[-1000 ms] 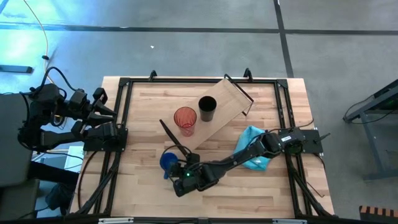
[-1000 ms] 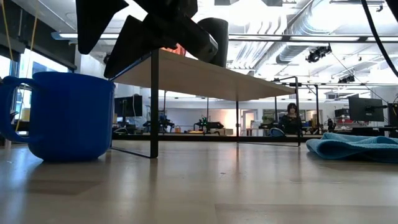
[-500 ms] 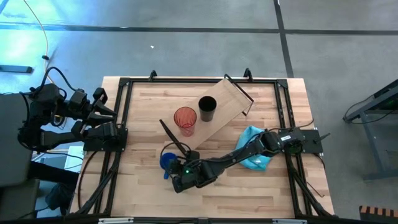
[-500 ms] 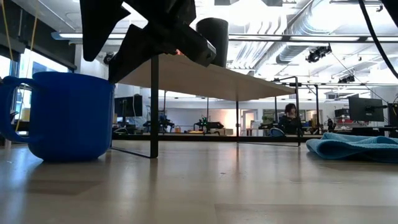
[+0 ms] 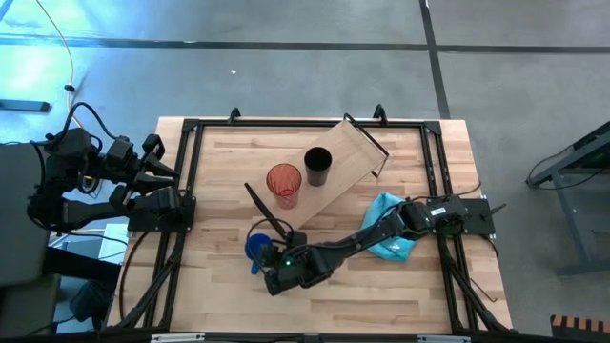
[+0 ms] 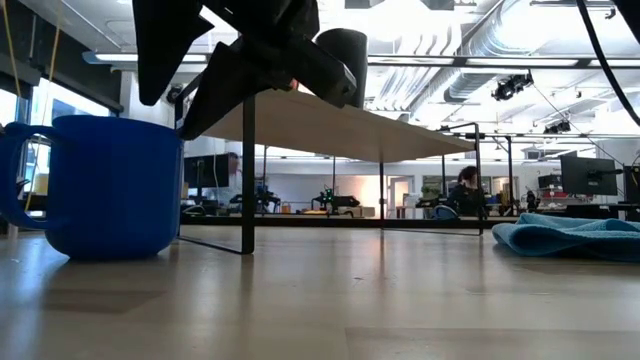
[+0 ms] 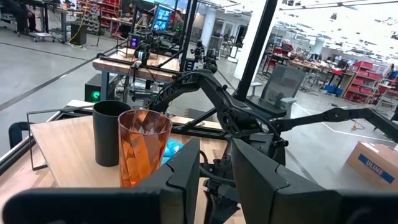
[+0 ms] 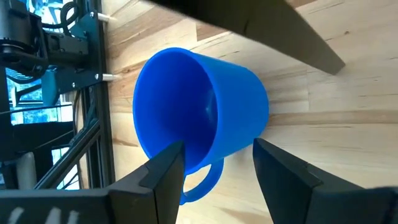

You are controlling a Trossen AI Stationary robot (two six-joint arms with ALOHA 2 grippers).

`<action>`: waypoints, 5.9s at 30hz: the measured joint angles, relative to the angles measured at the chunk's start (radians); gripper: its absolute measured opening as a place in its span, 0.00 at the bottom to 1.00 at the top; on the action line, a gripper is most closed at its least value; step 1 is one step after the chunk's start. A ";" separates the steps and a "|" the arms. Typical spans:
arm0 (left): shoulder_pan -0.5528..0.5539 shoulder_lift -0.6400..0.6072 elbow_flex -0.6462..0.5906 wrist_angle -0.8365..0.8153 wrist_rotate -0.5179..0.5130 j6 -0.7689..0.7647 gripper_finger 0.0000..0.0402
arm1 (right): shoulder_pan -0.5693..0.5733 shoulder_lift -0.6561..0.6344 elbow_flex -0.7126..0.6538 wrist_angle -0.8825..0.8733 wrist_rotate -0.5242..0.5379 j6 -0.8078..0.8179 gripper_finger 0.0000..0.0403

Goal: Stack small to large cups/mugs on shelf
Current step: Put the blue mug on the shelf

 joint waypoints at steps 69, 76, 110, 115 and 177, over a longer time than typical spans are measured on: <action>0.000 0.000 0.000 0.016 0.000 -0.010 0.21 | 0.062 -0.007 -0.001 -0.052 -0.123 -0.034 0.01; 0.000 0.000 0.000 0.013 0.000 -0.010 0.21 | 0.064 -0.025 -0.001 -0.080 -0.152 -0.065 0.00; 0.000 0.001 0.000 0.022 -0.059 -0.060 0.21 | 0.216 -0.456 -0.058 -0.759 -0.282 -0.093 0.00; 0.000 0.000 0.000 0.045 -0.090 -0.080 0.21 | 0.216 -0.583 -0.161 -0.761 -0.268 -0.094 0.00; 0.000 0.140 0.000 0.133 -0.274 -0.219 0.21 | -1.038 -1.082 -0.572 -0.669 -0.710 -1.545 0.00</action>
